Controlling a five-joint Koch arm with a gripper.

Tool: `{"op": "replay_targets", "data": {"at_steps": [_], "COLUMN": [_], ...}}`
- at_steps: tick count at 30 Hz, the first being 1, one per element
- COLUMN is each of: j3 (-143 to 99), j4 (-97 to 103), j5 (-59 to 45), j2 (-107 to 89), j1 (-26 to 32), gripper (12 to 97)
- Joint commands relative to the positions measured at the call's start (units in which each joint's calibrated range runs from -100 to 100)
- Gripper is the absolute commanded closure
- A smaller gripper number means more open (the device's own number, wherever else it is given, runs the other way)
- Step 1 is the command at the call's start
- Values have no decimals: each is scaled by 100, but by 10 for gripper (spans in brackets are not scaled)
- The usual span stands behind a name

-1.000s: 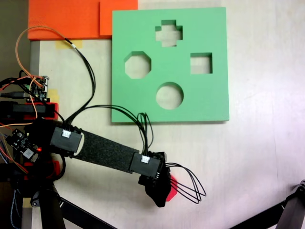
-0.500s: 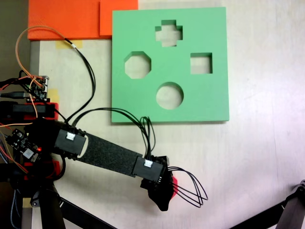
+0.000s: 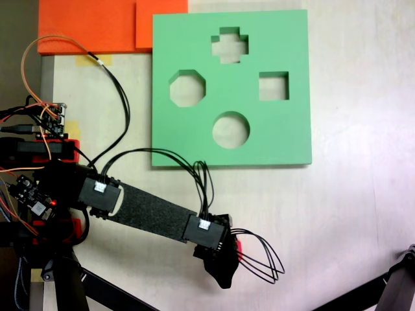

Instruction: Put the octagonal pillar block into the corresponding hole

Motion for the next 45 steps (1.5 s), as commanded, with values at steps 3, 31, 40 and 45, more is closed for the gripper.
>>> {"op": "replay_targets", "data": {"at_steps": [3,31,40,45], "j3": [63,-67,-77,-276], "j4": [174,135,-250,-491], "j5": [-44,59,59,63], "j2": [92,-61,-536,-1262], "j1": [0,-59,-68,-83], "gripper": [340,800,800,800]}}
